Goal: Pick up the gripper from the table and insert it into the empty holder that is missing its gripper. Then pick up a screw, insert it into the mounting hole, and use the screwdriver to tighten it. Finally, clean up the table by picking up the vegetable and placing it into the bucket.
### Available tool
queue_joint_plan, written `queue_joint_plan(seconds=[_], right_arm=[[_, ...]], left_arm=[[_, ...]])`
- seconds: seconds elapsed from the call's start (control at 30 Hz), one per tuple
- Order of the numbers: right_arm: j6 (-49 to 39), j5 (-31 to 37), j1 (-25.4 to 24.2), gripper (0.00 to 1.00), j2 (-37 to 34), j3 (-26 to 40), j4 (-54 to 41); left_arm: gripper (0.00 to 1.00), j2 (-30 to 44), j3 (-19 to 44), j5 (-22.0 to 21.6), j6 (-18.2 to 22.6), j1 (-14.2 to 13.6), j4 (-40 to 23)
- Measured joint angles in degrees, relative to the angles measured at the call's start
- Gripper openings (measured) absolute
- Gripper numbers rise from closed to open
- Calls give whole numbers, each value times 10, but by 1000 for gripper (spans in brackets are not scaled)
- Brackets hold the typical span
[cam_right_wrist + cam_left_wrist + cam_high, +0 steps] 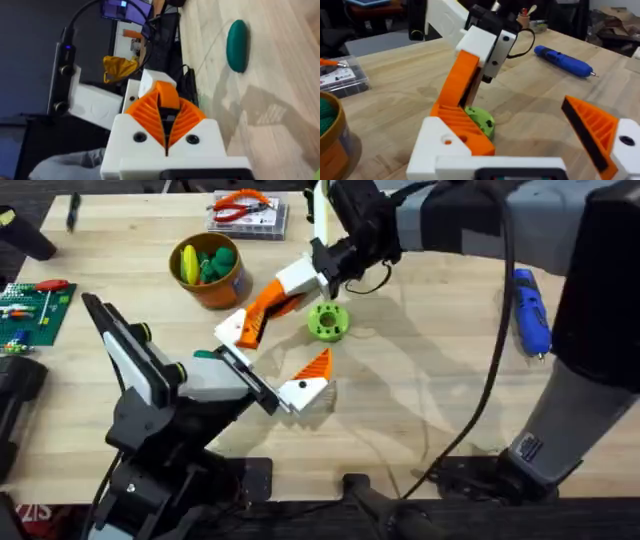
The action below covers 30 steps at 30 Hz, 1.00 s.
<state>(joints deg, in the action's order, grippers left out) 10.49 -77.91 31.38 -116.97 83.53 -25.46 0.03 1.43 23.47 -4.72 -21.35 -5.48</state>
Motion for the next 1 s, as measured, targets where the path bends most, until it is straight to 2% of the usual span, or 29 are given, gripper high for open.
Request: queue_joint_plan(seconds=[0.27,0.53,0.77,1.0], right_arm=[[85,19,7,9,0,0,49],[128,33,6,9,0,0,59],[186,63,1,8,0,0,146],[210,76,6,8,0,0,152]], left_arm=[[984,0,0,-31,-6,0,1],[984,0,0,-51,-14,-2,1],[984,0,0,-81,-13,-1,1],[984,0,0,-88,-14,-1,-1]])
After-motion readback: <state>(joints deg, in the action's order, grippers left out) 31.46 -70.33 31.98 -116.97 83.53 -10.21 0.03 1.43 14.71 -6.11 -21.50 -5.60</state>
